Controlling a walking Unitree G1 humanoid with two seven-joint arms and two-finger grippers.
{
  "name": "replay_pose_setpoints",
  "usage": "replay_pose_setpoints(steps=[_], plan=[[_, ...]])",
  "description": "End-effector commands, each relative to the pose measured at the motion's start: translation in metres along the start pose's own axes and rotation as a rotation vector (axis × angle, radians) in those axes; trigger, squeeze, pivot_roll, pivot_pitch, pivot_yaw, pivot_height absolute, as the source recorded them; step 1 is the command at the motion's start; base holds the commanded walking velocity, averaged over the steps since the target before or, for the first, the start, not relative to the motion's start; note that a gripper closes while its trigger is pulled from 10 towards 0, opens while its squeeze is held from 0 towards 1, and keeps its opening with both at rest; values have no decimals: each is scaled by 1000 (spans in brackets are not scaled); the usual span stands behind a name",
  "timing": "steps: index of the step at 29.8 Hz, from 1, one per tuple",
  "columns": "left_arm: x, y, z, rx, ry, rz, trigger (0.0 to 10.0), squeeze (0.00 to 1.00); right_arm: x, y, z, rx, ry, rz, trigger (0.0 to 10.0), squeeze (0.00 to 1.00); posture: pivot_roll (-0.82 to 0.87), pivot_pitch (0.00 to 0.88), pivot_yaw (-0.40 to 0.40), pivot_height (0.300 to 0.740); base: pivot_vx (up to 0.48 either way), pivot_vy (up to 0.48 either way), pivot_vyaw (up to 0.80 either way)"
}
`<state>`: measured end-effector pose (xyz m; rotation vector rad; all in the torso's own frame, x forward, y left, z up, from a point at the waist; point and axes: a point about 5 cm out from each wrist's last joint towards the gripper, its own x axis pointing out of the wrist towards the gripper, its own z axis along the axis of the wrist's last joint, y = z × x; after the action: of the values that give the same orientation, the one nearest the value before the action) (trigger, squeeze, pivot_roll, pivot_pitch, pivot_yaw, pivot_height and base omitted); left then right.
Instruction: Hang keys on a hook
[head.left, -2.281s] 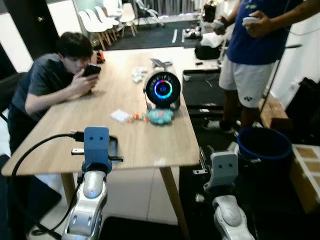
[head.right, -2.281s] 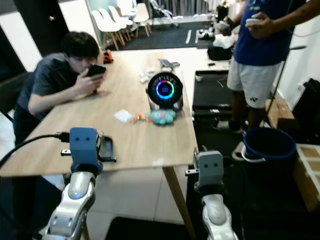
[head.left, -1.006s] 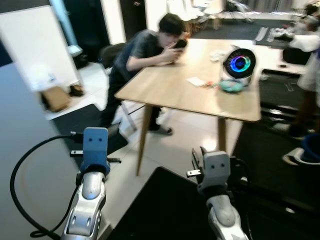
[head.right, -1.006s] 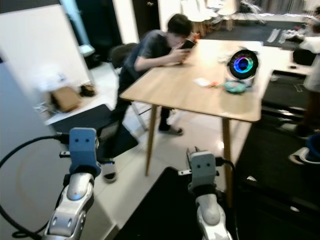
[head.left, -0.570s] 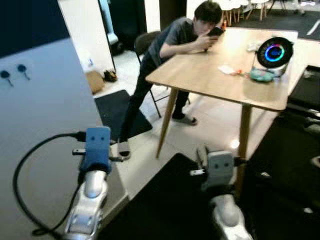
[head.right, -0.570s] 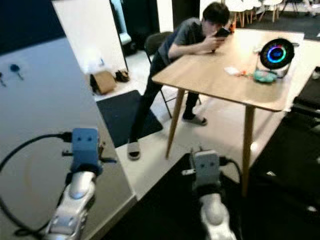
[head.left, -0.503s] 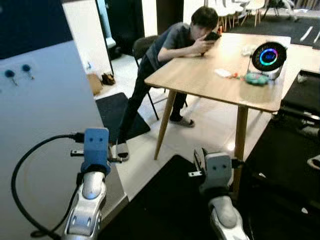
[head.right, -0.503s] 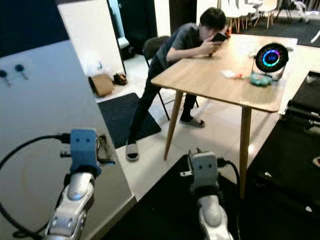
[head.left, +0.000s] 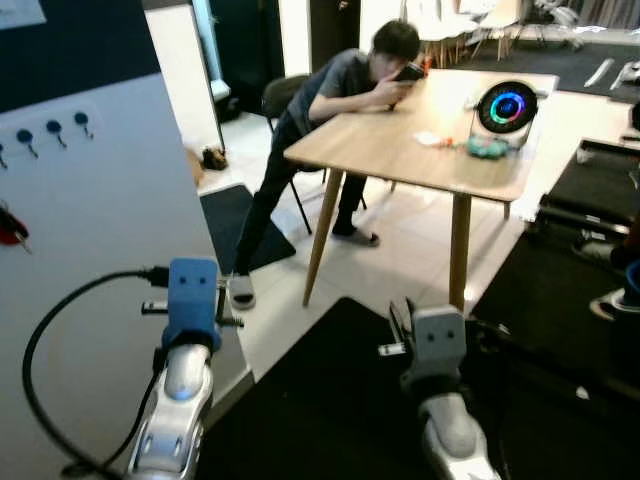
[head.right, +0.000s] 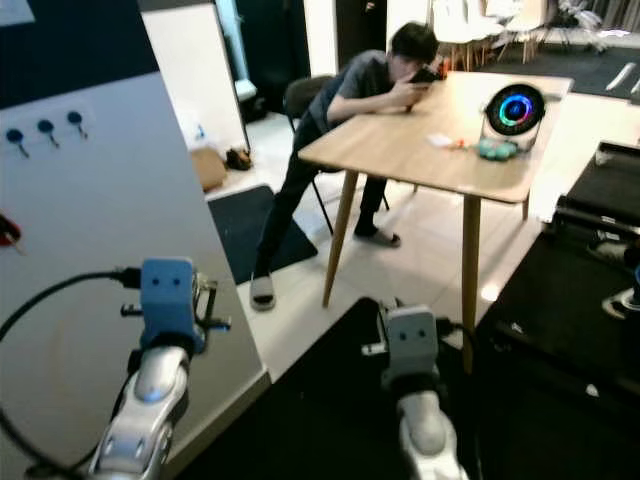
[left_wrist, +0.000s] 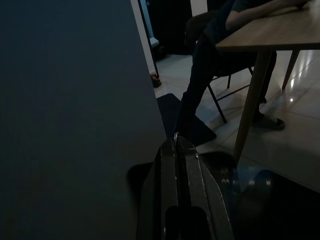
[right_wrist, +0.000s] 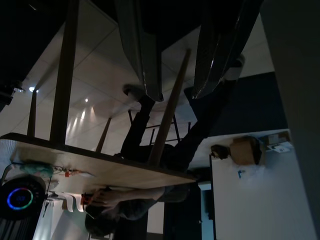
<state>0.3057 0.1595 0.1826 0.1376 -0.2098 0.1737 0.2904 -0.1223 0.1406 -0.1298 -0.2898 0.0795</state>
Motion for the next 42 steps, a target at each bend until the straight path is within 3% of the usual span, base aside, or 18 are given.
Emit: replay_pose_setpoints(steps=[1,25,32,42], plan=[[-1,2,-1,-2,6,8,10000,0,0,2,0,6,1,9,10000,0,52,122,114,740,0,0,0],[-2,-4,1,28,-11,-35,10000,0,0,4,1,-1,-2,20,10000,0,50,119,114,740,0,0,0],[-2,-6,1,39,-18,-55,10000,0,0,5,1,-5,-3,27,10000,0,49,117,114,740,430,0,0],[-3,-6,1,38,-16,-51,10000,0,0,7,0,-8,1,39,10000,0,50,115,109,740,465,0,708]])
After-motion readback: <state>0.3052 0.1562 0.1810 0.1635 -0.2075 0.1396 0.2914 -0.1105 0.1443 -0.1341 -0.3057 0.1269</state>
